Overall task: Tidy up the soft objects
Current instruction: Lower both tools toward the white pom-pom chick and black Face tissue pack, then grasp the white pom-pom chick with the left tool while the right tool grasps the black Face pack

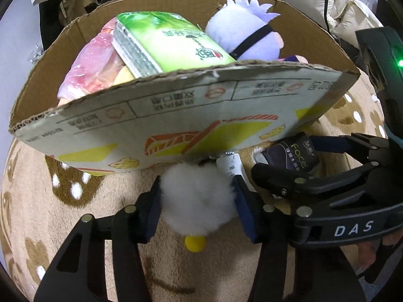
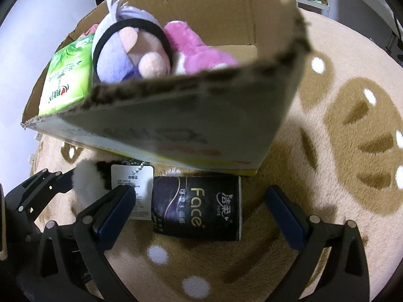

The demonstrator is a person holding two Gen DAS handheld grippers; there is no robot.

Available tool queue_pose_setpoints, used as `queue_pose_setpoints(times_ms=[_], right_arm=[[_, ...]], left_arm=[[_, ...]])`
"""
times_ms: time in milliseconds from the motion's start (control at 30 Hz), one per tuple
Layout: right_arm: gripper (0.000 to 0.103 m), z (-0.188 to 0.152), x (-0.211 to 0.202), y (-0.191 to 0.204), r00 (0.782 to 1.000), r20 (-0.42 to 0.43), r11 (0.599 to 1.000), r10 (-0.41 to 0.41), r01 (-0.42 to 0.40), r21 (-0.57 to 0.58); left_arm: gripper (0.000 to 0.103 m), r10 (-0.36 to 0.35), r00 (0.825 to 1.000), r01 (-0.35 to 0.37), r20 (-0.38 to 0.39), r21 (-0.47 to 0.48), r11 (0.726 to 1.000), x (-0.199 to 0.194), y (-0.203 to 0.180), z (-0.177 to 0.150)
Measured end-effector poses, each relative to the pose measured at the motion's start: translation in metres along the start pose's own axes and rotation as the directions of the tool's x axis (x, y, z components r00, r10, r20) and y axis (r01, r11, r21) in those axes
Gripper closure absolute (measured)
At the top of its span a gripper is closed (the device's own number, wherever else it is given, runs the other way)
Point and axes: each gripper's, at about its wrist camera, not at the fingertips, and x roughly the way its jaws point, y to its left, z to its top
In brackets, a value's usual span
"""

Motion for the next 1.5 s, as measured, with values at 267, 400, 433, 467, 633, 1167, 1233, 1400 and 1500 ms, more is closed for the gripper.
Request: queue_pose_setpoints(times_ms=[267,400,433,467,633,1167,1233,1400,1500], right_arm=[[0.000,0.000,0.004,0.007,1.000,-0.008,1.000,-0.022,0.022,-0.014],[0.000,-0.005,0.003,0.007,1.000,-0.010,0.999,-0.028,0.028,-0.021],[0.001,-0.007,0.003,0.008,0.999,-0.011,0.999,-0.031,0.030,-0.024],[0.002,-0.008,0.003,0.009,0.999,-0.011,0.999,-0.037,0.037,-0.031],[0.009,-0.015,0.001,0.008,0.999,-0.010,0.999,-0.044,0.044,-0.027],[0.034,-0.027,-0.016,0.004,0.994,0.025,0.993,-0.104,0.105,-0.046],[0.035,-0.029,-0.018,0.003,0.994,0.030,0.994,-0.100,0.102,-0.042],[0.035,-0.035,-0.031,-0.001,0.996,0.044,0.997,-0.079,0.080,-0.010],[0.035,-0.041,-0.049,-0.003,0.995,0.072,0.998,-0.063,0.063,0.005]], left_arm=[[0.063,0.021,1.000,-0.021,0.007,0.027,0.999,-0.008,-0.008,-0.003],[0.073,0.036,0.999,-0.036,-0.007,0.037,0.999,-0.011,-0.011,-0.007],[0.073,0.039,0.999,-0.039,-0.010,0.038,0.999,-0.015,-0.013,-0.009],[0.074,0.038,0.999,-0.038,-0.009,0.036,0.999,-0.020,-0.010,-0.013],[0.074,0.030,1.000,-0.030,-0.003,0.022,0.999,-0.021,-0.011,-0.016],[0.079,0.073,0.997,-0.073,0.002,-0.054,0.996,-0.045,0.011,-0.023],[0.079,0.091,0.996,-0.090,0.006,-0.064,0.994,-0.050,0.015,-0.026],[0.080,0.125,0.991,-0.122,0.041,-0.077,0.990,-0.078,0.023,-0.033],[0.084,0.142,0.986,-0.136,0.081,-0.073,0.988,-0.096,0.020,-0.035]])
